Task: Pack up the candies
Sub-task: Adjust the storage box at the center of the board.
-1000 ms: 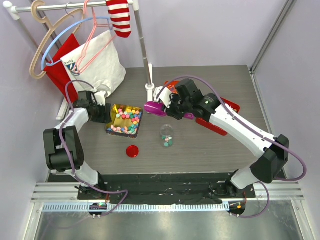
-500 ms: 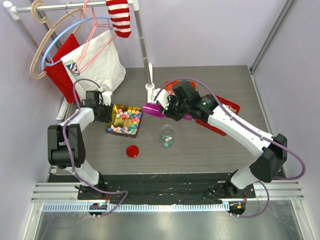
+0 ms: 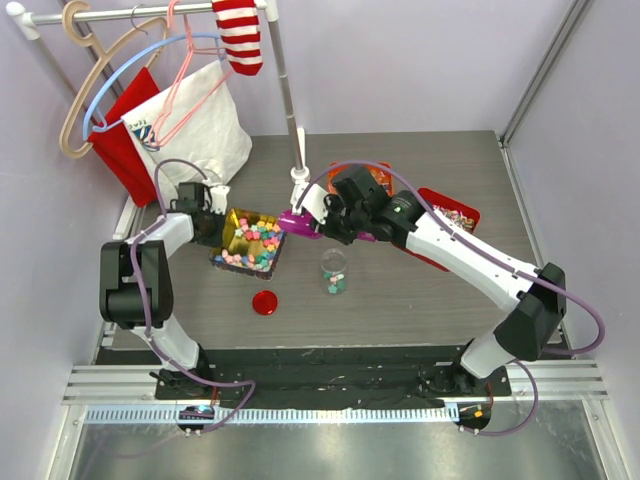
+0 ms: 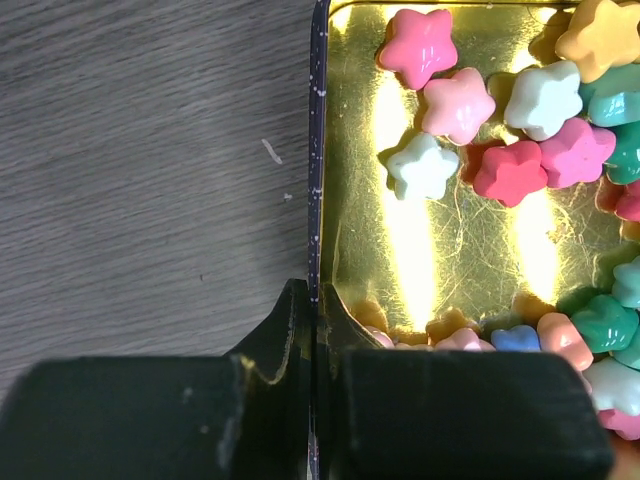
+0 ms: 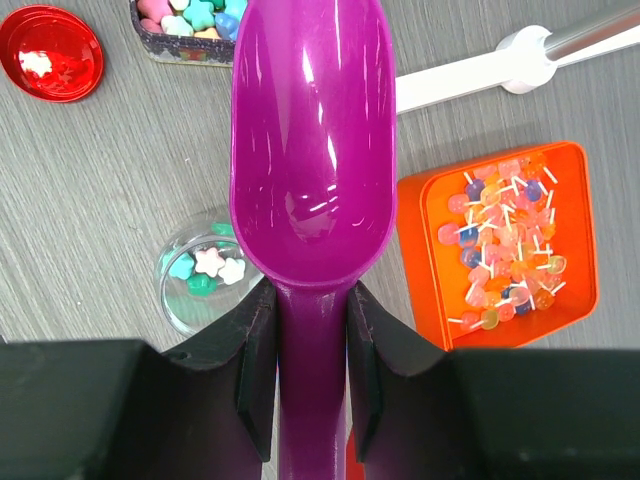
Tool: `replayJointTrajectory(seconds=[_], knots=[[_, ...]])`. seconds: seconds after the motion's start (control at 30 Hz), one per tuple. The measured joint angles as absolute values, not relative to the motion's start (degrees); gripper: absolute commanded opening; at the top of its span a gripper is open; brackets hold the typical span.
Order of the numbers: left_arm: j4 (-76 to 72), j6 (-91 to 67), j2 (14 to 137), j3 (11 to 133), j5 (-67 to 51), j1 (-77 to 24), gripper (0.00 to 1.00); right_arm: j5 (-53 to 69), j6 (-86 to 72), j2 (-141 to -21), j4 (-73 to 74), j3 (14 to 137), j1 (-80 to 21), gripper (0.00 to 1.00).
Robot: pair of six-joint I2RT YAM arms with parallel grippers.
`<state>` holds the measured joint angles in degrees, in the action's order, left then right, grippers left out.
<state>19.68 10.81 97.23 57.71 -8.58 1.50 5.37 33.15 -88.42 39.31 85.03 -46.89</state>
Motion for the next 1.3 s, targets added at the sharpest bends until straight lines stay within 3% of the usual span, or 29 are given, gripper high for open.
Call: replayJointTrajectory(seconds=[0.33, 0.63, 0.83, 1.3], knots=[[23.97, 10.22, 99.35, 61.34, -14.55, 1.63, 0.00, 3.64, 32.32, -89.19, 40.99, 89.86, -47.20, 0.01], [31.09, 8.73, 105.38, 69.47, -37.28, 6.72, 0.00, 5.74, 29.41, -95.13, 46.09, 103.68, -47.20, 0.01], [31.09, 7.35, 106.43, 70.30, -46.00, 7.84, 0.00, 7.05, 28.05, -98.43, 49.60, 111.31, -47.27, 0.01], [9.67, -1.93, 92.16, 55.72, -39.97, 7.44, 0.00, -7.40, 31.64, -98.65, 50.98, 112.18, -53.71, 0.01]])
